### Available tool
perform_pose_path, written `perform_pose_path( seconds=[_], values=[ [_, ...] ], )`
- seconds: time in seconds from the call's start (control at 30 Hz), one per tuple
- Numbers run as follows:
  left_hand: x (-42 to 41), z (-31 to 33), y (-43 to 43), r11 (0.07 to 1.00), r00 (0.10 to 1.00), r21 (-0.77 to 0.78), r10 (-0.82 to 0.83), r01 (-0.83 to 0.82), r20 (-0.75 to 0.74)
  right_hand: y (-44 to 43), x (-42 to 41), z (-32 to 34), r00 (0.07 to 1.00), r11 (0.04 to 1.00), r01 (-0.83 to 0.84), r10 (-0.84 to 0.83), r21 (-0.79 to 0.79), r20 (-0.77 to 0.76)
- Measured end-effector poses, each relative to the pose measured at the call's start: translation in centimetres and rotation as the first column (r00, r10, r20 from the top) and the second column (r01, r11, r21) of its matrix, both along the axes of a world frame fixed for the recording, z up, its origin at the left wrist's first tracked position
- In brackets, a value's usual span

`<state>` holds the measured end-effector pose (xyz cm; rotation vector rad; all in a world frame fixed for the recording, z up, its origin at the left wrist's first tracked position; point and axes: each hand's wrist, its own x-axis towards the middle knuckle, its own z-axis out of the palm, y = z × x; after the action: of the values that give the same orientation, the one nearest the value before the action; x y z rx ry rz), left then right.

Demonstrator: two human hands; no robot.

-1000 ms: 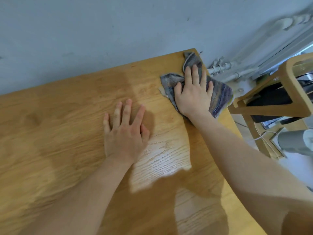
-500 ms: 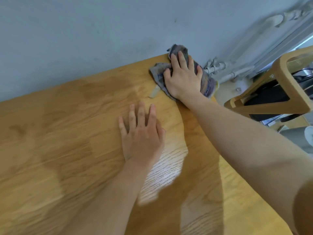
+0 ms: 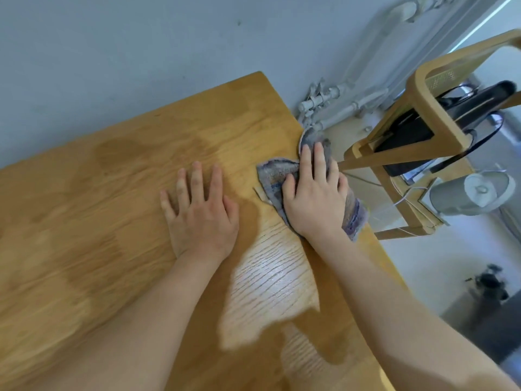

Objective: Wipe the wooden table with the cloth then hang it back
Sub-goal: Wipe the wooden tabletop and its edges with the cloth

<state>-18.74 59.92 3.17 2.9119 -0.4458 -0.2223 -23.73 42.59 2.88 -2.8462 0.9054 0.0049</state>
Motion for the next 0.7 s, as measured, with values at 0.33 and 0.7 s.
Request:
perform_pose_path(
  seconds=[0.33, 0.7],
  values=[
    [0.5, 0.0, -0.1, 1.000, 0.999, -0.002, 0.004, -0.004, 0.038, -1.3, 4.2, -0.2, 0.973, 0.972, -0.232, 0.232, 0.019, 0.013],
    [0.7, -0.2, 0.2, 0.969, 0.990, -0.237, 0.098, -0.072, 0.100, 6.5, 1.5, -0.6, 0.883, 0.882, -0.469, 0.466, 0.056, 0.052]
  ],
)
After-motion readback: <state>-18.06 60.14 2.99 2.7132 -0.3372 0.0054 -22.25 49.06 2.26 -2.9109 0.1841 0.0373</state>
